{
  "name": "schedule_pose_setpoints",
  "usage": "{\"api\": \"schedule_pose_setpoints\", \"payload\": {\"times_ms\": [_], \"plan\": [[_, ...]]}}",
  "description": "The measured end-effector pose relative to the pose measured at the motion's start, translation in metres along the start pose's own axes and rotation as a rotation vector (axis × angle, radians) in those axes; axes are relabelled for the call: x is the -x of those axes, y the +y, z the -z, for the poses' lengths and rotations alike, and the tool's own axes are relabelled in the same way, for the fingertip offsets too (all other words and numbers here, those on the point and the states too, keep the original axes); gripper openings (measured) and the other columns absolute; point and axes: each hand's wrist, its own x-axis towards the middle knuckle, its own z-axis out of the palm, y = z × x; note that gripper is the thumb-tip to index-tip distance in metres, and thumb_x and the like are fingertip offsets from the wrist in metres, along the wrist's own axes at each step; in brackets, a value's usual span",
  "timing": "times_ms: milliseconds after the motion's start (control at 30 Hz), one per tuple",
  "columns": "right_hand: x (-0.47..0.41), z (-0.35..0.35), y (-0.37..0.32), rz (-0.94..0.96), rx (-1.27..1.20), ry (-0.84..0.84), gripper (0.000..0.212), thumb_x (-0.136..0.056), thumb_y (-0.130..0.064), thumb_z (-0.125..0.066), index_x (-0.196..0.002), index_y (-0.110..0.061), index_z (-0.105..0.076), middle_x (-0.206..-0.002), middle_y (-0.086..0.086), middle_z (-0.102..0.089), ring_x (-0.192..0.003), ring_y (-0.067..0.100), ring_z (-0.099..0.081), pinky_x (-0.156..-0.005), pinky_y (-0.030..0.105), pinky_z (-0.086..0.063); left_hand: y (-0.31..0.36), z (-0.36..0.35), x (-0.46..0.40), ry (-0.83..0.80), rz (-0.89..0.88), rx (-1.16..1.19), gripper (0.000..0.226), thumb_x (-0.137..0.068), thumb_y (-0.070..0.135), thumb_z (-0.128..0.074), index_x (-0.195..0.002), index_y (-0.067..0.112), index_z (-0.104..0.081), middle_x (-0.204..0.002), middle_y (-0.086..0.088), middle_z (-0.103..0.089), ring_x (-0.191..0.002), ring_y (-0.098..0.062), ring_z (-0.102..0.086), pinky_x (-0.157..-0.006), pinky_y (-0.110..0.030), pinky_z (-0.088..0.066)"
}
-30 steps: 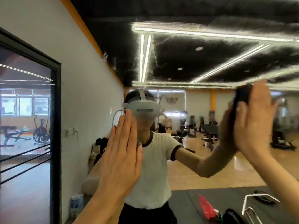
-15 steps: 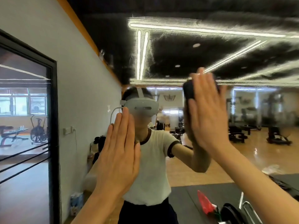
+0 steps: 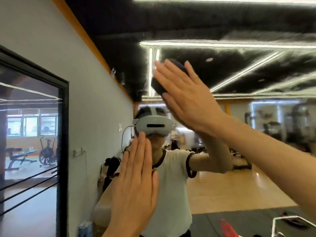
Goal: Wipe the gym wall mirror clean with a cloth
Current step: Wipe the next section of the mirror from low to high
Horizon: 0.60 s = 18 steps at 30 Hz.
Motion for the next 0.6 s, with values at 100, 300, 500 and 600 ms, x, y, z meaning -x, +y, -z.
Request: {"api": "schedule_pose_setpoints", "payload": {"times_ms": [100,300,500,600], "plan": [[-0.052,0.009,0.04,-0.105,0.039,0.006,0.056,-0.107,-0.033,-0.019,-0.159,-0.011,-0.024,-0.166,0.008,-0.021,-0.155,0.024,-0.014,-0.124,0.042,0.002,0.001,0.002,-0.002,-0.007,-0.016,-0.026,0.061,-0.108,0.034,-0.011,-0.159,0.002,-0.014,-0.167,-0.017,-0.014,-0.153,-0.029,-0.014,-0.125,-0.037,-0.006],[0.014,0.003,0.001,0.174,0.044,-0.062,0.055,-0.104,-0.028,-0.035,-0.157,-0.012,-0.03,-0.164,0.008,-0.024,-0.154,0.025,-0.015,-0.125,0.037,0.007,0.0,0.0,0.0,-0.009,0.004,-0.022,0.065,-0.102,0.029,-0.029,-0.159,0.002,-0.016,-0.167,-0.016,-0.015,-0.155,-0.026,-0.01,-0.126,-0.034,-0.003],[0.07,0.007,-0.018,0.36,-0.005,-0.169,0.052,-0.106,-0.028,-0.032,-0.157,-0.014,-0.031,-0.165,0.006,-0.024,-0.154,0.021,-0.017,-0.127,0.041,-0.001,0.001,-0.002,0.001,0.003,0.008,-0.019,0.062,-0.104,0.029,-0.027,-0.157,-0.001,-0.021,-0.167,-0.018,-0.016,-0.155,-0.026,-0.011,-0.126,-0.035,-0.004],[-0.013,0.004,0.008,0.282,-0.064,-0.105,0.052,-0.106,-0.028,-0.032,-0.155,-0.012,-0.033,-0.163,0.009,-0.028,-0.152,0.023,-0.02,-0.125,0.043,-0.001,0.001,0.0,0.0,-0.013,-0.002,-0.032,0.06,-0.106,0.03,-0.02,-0.157,0.0,-0.02,-0.167,-0.018,-0.016,-0.155,-0.027,-0.01,-0.126,-0.035,-0.004]]}}
